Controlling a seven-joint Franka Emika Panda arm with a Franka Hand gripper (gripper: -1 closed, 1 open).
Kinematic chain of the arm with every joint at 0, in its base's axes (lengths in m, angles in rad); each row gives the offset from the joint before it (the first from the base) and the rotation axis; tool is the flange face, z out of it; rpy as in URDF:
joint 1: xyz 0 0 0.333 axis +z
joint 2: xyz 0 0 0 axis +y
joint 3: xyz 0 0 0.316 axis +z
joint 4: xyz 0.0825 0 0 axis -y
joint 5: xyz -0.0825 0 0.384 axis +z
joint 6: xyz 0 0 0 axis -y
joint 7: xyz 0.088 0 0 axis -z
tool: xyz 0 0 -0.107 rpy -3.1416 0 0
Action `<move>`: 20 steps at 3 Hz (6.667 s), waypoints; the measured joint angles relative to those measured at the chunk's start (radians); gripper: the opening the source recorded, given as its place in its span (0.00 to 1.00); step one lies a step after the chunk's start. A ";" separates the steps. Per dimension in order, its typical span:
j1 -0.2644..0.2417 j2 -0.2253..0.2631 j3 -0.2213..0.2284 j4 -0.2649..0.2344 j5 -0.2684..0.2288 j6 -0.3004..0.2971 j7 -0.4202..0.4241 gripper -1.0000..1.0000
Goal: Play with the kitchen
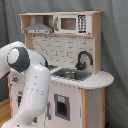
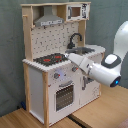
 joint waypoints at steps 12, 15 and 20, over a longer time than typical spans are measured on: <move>-0.138 0.189 -0.149 -0.143 -0.141 0.045 0.689 1.00; -0.056 0.272 -0.213 0.013 -0.148 0.090 0.536 1.00; -0.043 0.274 -0.215 0.028 -0.144 0.087 0.174 0.00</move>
